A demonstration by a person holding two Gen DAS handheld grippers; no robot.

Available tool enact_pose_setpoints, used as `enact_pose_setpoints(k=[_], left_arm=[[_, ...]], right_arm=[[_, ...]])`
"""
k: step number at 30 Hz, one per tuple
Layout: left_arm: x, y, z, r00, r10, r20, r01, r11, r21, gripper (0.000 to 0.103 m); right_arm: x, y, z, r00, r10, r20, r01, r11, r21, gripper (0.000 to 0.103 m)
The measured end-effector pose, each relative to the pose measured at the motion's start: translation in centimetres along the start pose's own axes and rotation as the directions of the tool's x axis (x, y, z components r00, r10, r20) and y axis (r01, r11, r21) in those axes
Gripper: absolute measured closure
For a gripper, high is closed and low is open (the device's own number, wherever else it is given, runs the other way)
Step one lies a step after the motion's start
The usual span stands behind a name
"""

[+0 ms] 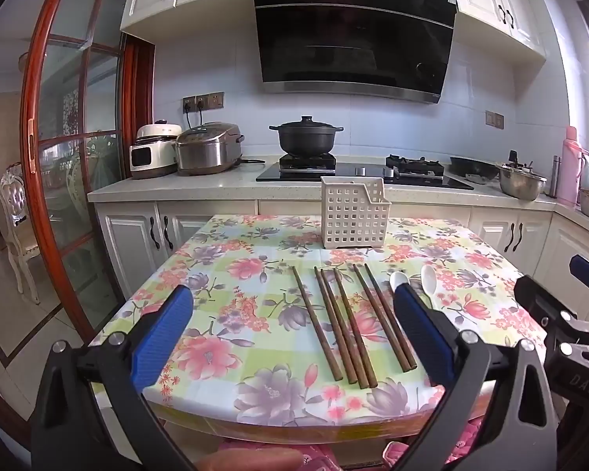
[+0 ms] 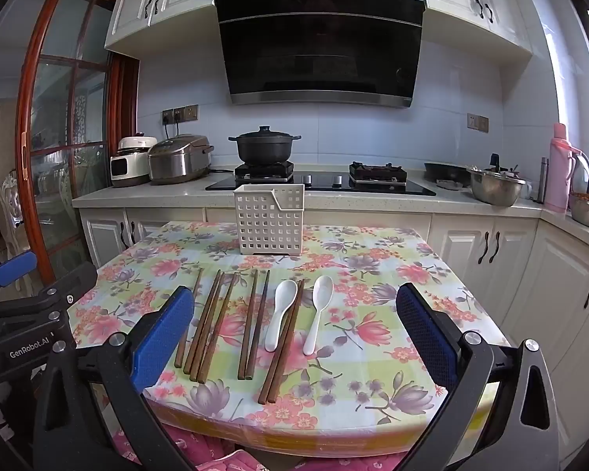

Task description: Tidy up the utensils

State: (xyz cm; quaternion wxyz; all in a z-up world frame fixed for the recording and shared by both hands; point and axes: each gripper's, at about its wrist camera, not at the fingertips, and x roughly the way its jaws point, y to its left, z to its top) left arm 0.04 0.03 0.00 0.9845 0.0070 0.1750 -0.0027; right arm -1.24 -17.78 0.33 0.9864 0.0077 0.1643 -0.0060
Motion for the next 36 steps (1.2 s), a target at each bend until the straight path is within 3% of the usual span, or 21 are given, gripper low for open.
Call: enact_pose_setpoints(k=[36], left_arm=[[-0.49,0.38,0.03,1.0,0.004,0.018,-0.004,1.0,0.002,0.004]], right_arm=[[0.05,-0.01,-0.09,1.0,-0.001,0.002,0.001,1.0,0.004,0.007]])
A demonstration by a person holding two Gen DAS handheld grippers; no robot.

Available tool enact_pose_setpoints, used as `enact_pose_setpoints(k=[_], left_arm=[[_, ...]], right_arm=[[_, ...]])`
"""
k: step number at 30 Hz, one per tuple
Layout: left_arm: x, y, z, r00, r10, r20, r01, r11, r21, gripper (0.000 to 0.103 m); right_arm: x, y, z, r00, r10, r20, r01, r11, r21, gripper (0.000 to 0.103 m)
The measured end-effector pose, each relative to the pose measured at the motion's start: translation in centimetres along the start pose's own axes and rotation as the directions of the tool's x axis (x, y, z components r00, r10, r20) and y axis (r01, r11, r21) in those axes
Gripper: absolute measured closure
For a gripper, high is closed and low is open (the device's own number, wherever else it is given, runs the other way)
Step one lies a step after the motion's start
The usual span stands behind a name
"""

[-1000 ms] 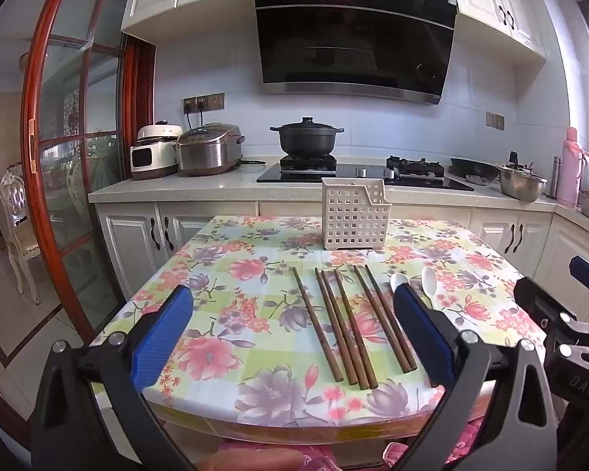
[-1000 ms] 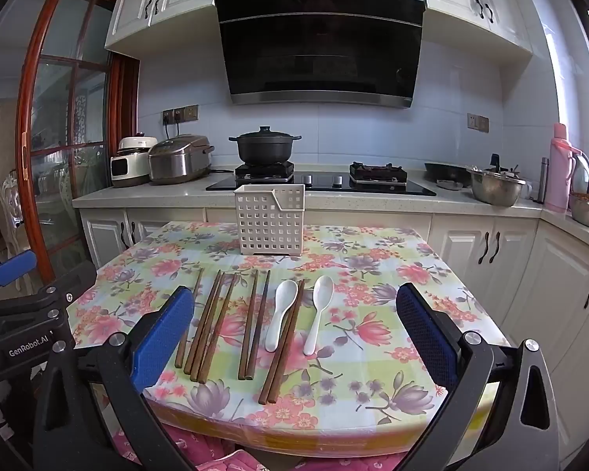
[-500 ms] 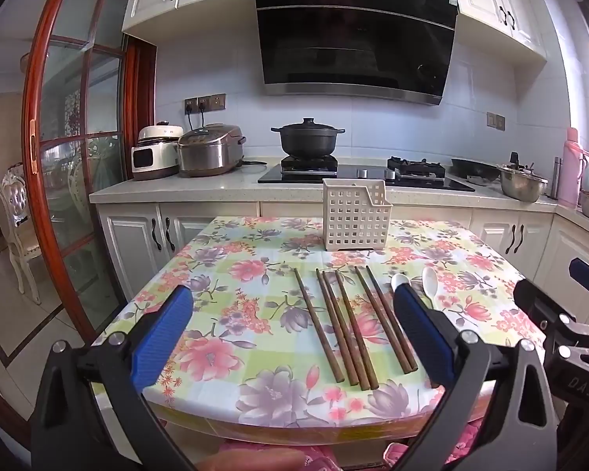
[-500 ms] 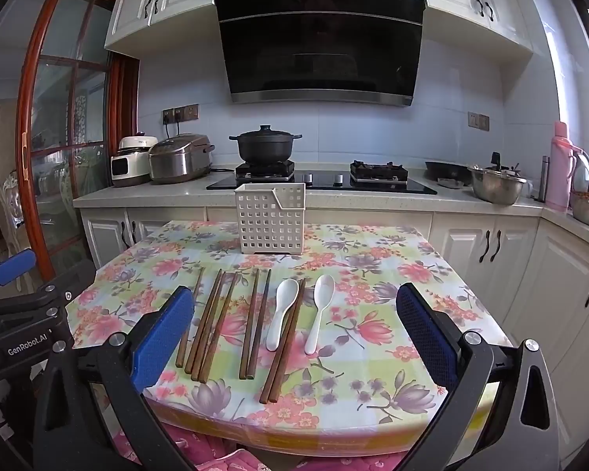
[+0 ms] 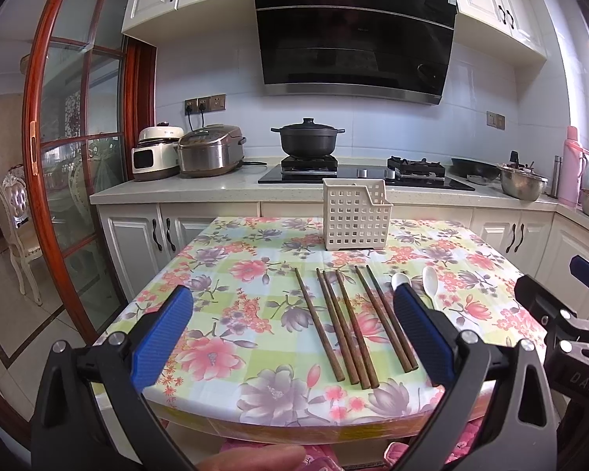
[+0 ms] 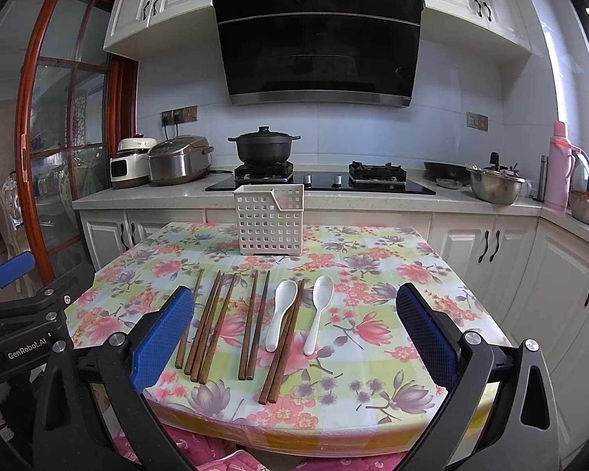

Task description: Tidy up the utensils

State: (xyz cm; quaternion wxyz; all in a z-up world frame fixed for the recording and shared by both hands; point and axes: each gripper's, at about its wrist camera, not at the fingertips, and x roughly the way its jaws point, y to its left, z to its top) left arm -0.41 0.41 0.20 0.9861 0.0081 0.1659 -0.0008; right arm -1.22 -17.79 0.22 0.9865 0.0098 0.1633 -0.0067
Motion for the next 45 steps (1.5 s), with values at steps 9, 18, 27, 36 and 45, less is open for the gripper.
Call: enact_pose_setpoints(k=[9,18,27,36,45], left_arm=[[-0.2,-0.3,0.0,1.0,-0.008,0.002,0.008,1.0,0.007,0.004],[-0.3,-0.2,0.0,1.0,-0.001,-0.001,0.001,1.0,-0.003,0.004],[-0.3,0.5,0.0,1.0,0.007,-0.003,-0.007,0.999,-0.034,0.004],[-0.3,0.9,-0.1,1.0,-0.002,-0.017,0.001,0.999,-0.052,0.004],[-0.2,1.3,-0.3,1.0,-0.002,-0.031,0.0,0.997,-0.073,0.004]], right_arm=[[0.0,0.0,0.0,1.0,0.001,-0.001,-0.001,1.0,0.001,0.007],[0.0,0.0,0.0,1.0,0.001,-0.001,-0.001,1.0,0.001,0.007],[0.0,0.0,0.0,1.0,0.001,-0.001,-0.001,1.0,0.001,0.007],[-0.1,-0.1,-0.1,1.0,0.001,-0.002,-0.001,1.0,0.001,0.007],[-0.1,0.0,-0.1,1.0,0.003,-0.003,-0.003,1.0,0.002,0.007]])
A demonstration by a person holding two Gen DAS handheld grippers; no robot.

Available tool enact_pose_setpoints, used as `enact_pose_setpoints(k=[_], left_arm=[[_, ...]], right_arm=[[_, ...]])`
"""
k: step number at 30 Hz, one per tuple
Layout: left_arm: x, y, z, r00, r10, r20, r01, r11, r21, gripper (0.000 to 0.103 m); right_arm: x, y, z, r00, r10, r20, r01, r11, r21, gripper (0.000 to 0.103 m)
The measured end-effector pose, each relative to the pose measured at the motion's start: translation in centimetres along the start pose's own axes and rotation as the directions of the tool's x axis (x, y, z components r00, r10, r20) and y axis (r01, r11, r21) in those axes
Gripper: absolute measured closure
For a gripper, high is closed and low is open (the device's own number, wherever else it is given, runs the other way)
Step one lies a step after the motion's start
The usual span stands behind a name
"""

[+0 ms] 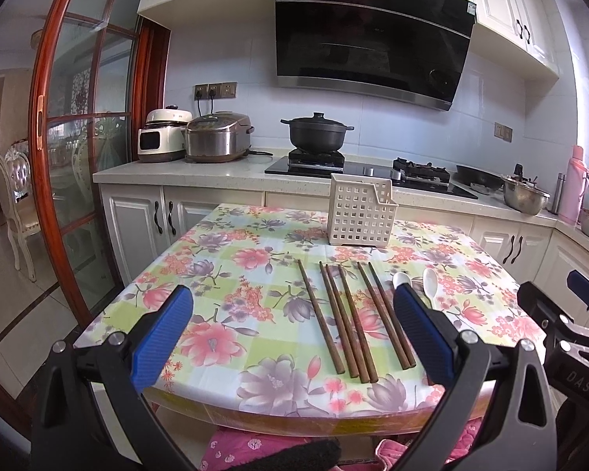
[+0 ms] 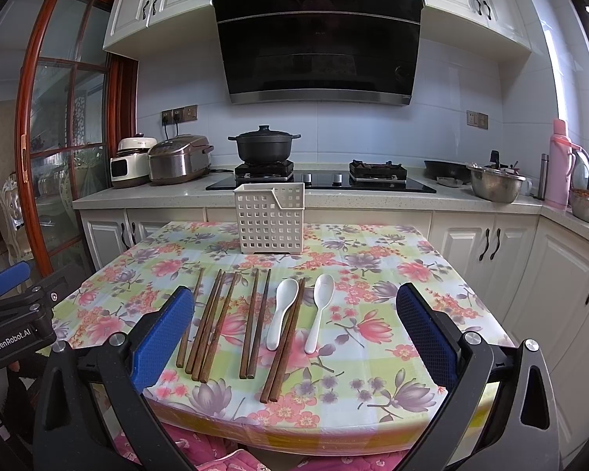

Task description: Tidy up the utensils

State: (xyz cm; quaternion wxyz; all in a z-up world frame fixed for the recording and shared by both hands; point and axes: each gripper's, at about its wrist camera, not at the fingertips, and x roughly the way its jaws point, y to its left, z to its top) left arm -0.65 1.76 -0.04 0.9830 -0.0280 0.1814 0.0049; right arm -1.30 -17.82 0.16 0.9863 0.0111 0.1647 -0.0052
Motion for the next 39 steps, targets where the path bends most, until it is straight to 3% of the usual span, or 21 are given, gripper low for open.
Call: enact_pose_setpoints(k=[21,26,28,31,36,39], left_arm=[[0.1,-0.5,-0.1,0.999,-0.036,0.0,0.036,0.999,0.015,0.004],[1.9,-1.2,-0.4,0.998,0.005,-0.064,0.0,0.997,0.079,0.004],[3.9,-1.3,-0.6,0.99,0.029,-0.134,-0.015,0.994,0.106,0.004],[7.4,-0.8,-1.0,0.969,0.011,-0.248,0.011,0.996,0.089,0.004],[11.9,-0.9,-1.6,0.949,0.023,-0.316,0.016,0.992,0.122,0.004],[15.3,-1.2,-1.9,0.921,-0.002,-0.39,0.051,0.992,0.114,0.004]], right_arm=[[0.8,-0.1,-0.5,0.999,0.005,-0.033,-0.004,1.0,0.017,0.007],[2.5,0.0,-0.7,0.996,0.01,-0.085,-0.009,1.0,0.017,0.007],[4.0,-0.3,-0.9,0.992,0.01,-0.126,-0.007,1.0,0.024,0.007],[6.2,-0.9,-1.3,0.986,-0.012,-0.168,0.017,0.999,0.028,0.007],[10.6,-1.8,-1.8,0.972,-0.045,-0.231,0.054,0.998,0.031,0.007],[13.5,-2.8,-2.0,0.954,-0.03,-0.298,0.053,0.996,0.069,0.007]])
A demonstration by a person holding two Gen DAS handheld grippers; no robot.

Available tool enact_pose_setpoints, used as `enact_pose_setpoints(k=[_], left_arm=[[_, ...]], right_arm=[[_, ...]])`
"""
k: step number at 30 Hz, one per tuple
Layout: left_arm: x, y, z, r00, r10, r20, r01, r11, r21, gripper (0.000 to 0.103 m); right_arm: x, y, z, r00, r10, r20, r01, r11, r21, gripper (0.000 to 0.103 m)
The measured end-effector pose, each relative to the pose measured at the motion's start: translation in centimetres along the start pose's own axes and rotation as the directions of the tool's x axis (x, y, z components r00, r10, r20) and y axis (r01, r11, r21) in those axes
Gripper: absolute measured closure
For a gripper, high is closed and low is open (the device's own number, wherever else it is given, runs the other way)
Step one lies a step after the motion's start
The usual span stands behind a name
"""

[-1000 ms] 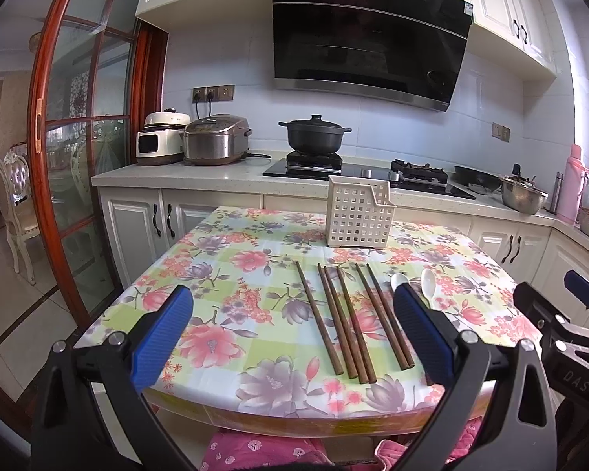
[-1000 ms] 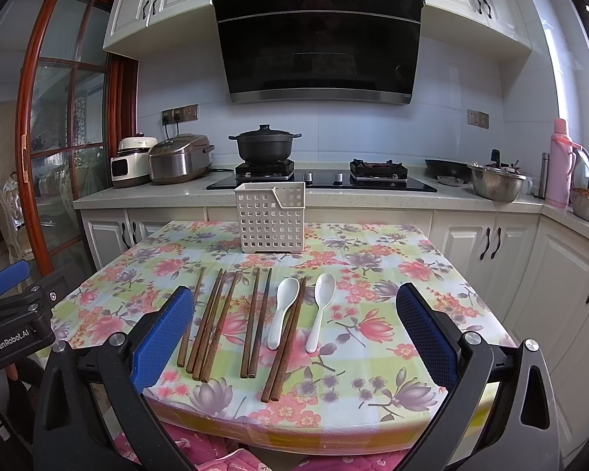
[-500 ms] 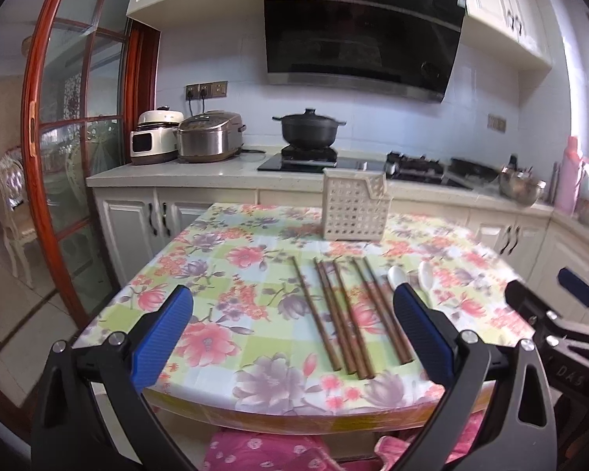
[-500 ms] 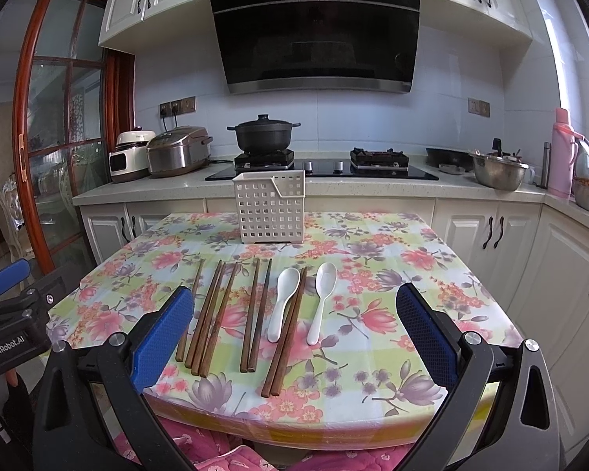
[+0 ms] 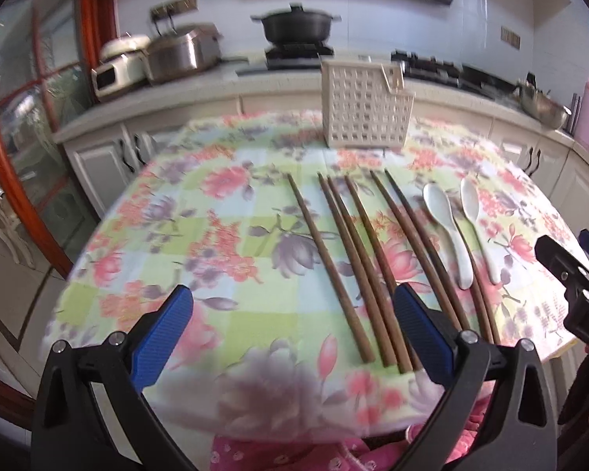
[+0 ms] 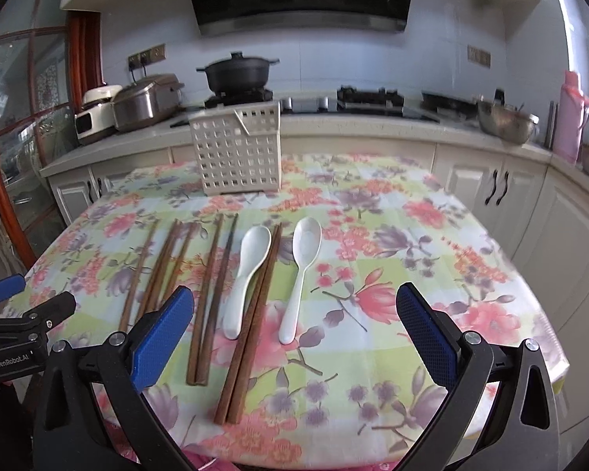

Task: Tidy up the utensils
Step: 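Move the left tool toward one white spoon while the right tool approaches the other spoon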

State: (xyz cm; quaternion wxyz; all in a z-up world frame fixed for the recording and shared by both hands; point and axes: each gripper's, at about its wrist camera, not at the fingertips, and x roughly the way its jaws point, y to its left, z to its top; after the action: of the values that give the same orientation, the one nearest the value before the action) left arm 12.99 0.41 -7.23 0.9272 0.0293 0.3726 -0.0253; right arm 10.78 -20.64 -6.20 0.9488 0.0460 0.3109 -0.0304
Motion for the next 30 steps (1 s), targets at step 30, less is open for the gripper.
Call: enact_pose_setpoints(k=[30], left_arm=[[13.3,2.6,8.3,0.984,-0.011,-0.177,-0.01,0.994,-0.113,0.021]], right_arm=[[13.1,-2.0,4.8,0.961,0.061,-0.269,-0.04,0.996,0.083,0.047]])
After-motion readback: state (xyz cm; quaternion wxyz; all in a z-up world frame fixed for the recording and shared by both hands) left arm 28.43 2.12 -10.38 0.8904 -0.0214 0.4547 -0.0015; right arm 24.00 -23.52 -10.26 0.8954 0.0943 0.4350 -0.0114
